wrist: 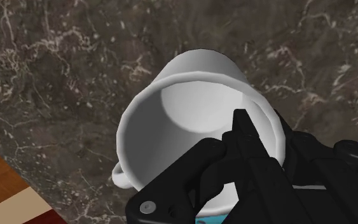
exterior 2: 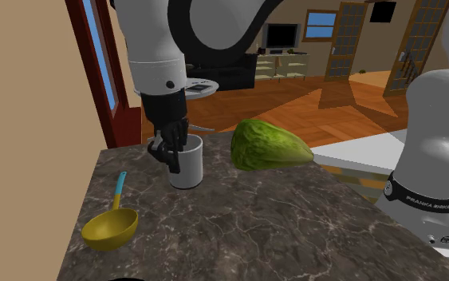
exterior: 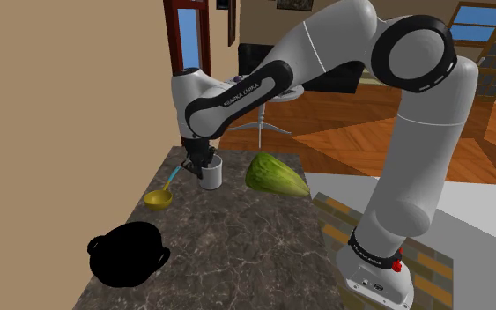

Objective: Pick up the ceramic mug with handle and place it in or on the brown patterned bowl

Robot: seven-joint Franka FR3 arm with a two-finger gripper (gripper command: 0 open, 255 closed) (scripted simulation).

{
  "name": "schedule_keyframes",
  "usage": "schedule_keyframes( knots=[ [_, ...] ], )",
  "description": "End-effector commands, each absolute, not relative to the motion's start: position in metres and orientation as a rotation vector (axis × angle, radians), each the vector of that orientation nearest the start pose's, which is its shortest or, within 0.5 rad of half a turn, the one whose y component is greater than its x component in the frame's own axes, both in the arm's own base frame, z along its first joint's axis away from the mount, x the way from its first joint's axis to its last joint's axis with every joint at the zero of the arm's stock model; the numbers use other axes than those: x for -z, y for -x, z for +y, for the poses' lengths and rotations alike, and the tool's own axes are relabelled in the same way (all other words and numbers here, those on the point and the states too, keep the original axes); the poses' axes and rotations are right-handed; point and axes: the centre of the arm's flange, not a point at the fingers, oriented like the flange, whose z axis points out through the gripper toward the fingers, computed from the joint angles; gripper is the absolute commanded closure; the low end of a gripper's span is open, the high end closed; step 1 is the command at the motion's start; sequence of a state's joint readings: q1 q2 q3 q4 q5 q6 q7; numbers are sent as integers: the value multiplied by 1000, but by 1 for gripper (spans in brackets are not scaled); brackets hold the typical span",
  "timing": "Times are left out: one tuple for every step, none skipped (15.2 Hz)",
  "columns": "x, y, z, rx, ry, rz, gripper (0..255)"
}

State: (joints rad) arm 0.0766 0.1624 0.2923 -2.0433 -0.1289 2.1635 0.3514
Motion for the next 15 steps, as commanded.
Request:
schedule_keyframes(
  knots=[
    [-374,-538,199,-17,3206,-142,255],
    [-379,-538,199,-17,3206,-142,255],
    [-385,-538,199,-17,3206,-142,255],
    [-390,-538,199,-17,3206,-142,255],
    [-395,-538,199,-17,3206,-142,255],
    [-401,-538,199,-17,3206,-142,255],
    [-406,-538,199,-17,3206,-142,255],
    [-411,-538,199,-17,3206,-142,255],
    [-416,-538,199,-17,3206,-142,255],
    [-422,-538,199,-17,3206,-142,255],
    [-427,-538,199,-17,3206,-142,255],
    [-432,-538,199,-17,3206,-142,255],
    [-437,-538,199,-17,3206,-142,255],
    [-443,-538,199,-17,3206,-142,255],
    [-448,-538,199,-17,3206,-142,255]
  ],
)
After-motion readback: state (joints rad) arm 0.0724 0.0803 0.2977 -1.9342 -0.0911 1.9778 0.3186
